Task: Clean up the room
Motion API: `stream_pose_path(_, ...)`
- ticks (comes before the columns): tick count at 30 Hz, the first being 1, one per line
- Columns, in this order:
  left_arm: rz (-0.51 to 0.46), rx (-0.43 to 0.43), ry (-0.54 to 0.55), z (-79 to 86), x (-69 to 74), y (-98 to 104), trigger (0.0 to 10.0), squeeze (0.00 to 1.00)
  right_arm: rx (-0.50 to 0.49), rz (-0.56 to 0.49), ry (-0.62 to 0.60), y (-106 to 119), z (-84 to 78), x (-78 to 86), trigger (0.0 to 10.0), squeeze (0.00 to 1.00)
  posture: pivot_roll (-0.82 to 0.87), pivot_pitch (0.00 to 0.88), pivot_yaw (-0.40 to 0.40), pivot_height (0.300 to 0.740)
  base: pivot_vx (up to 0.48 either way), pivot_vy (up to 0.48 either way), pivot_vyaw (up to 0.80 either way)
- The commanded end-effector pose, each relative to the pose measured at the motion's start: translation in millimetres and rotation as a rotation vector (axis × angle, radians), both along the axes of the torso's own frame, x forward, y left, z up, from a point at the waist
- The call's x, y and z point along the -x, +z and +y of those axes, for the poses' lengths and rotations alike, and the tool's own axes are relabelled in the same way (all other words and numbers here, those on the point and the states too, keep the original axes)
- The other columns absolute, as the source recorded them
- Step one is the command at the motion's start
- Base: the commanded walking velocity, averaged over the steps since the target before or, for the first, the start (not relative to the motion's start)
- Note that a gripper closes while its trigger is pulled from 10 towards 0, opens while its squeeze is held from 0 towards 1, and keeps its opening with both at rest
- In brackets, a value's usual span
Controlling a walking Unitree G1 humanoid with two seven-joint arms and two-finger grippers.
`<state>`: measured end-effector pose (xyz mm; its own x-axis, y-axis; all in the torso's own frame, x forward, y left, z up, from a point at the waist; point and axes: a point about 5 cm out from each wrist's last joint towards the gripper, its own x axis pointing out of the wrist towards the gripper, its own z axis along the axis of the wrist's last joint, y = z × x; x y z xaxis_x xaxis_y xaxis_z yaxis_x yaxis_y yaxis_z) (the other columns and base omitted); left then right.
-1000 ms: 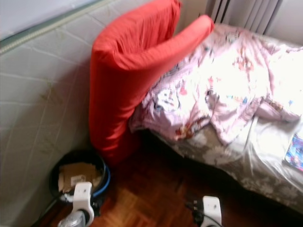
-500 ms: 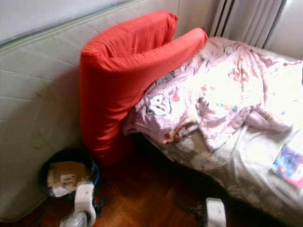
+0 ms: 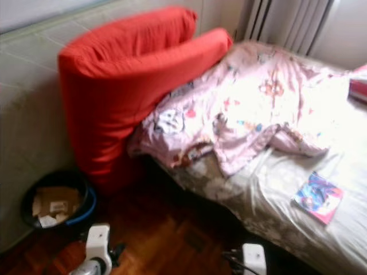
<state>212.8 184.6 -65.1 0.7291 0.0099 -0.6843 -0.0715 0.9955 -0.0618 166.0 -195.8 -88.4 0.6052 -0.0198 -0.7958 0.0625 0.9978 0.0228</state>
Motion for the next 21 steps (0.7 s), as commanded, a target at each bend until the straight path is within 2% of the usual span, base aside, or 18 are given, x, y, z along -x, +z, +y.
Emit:
stream_pose_path(1, 0.009, 0.004, -0.004, -3.1, 0.2, -1, 10.0, 0.00, 0.003, 0.019, 0.004, -3, -2.3, 8.1, 10.0, 0.00, -0.04, 0.129, 0.002, 0.740, 0.000, -0.349, 0.00)
stream_pose_path(9, 0.011, 0.005, -0.003, -2.5, 0.8, -1, 10.0, 0.00, -0.001, 0.017, -0.004, -4, -4.7, 13.0, 10.0, 0.00, -0.05, 0.143, 0.005, 0.740, 0.000, -0.347, 0.00)
stream_pose_path(15, 0.019, 0.005, -0.005, -1.9, 1.7, -2, 10.0, 0.00, -0.004, 0.024, -0.001, -7, 8.6, 16.0, 10.0, 0.00, -0.05, 0.153, 0.006, 0.740, 0.000, -0.347, 0.00)
stream_pose_path(21, 0.020, 0.003, 0.000, -0.6, 0.8, -1, 10.0, 0.00, -0.009, 0.018, 0.007, -5, 24.4, 5.2, 10.0, 0.00, -0.05, 0.163, 0.007, 0.740, 0.000, -0.347, 0.00)
